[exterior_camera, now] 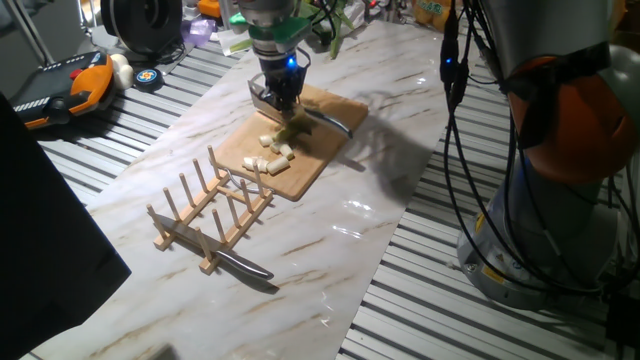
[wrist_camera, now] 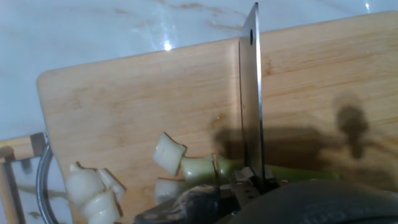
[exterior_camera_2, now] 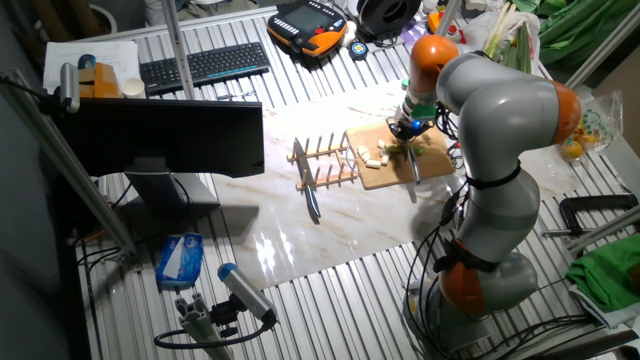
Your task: Chop the scallions
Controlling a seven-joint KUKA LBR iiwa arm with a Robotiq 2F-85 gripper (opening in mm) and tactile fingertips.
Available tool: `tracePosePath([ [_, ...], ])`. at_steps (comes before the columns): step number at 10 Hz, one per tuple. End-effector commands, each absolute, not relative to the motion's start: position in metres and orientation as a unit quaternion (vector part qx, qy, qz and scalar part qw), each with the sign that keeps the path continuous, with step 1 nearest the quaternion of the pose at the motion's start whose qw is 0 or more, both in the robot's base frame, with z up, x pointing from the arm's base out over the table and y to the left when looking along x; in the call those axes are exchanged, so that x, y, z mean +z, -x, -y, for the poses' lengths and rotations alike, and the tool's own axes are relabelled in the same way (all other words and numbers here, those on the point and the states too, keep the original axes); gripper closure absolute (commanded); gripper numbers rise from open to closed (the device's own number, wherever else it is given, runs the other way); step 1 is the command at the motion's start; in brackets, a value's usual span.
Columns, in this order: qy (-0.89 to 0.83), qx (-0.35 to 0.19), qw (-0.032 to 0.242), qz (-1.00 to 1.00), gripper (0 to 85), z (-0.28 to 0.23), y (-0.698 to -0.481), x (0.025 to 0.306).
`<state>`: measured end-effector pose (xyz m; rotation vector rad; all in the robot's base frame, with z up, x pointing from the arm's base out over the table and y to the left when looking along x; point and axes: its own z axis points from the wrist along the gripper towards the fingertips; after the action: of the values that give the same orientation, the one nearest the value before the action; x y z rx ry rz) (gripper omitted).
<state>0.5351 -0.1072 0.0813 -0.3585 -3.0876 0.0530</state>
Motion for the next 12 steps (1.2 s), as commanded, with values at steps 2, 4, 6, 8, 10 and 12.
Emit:
tracePosePath([
  [2, 0.116, 0.013, 0.016, 0.993, 84.3, 0.104, -0.532, 0.072],
  [4, 0.115, 0.014, 0.009, 0.993, 84.3, 0.105, -0.529, 0.071],
  [6, 0.118, 0.014, 0.017, 0.993, 84.3, 0.105, -0.53, 0.068],
  [8, 0.116, 0.013, 0.015, 0.993, 84.3, 0.107, -0.532, 0.062],
  [10, 0.114, 0.011, 0.01, 0.993, 84.3, 0.109, -0.53, 0.064],
  [12, 0.112, 0.011, 0.005, 0.994, 84.3, 0.109, -0.526, 0.07],
])
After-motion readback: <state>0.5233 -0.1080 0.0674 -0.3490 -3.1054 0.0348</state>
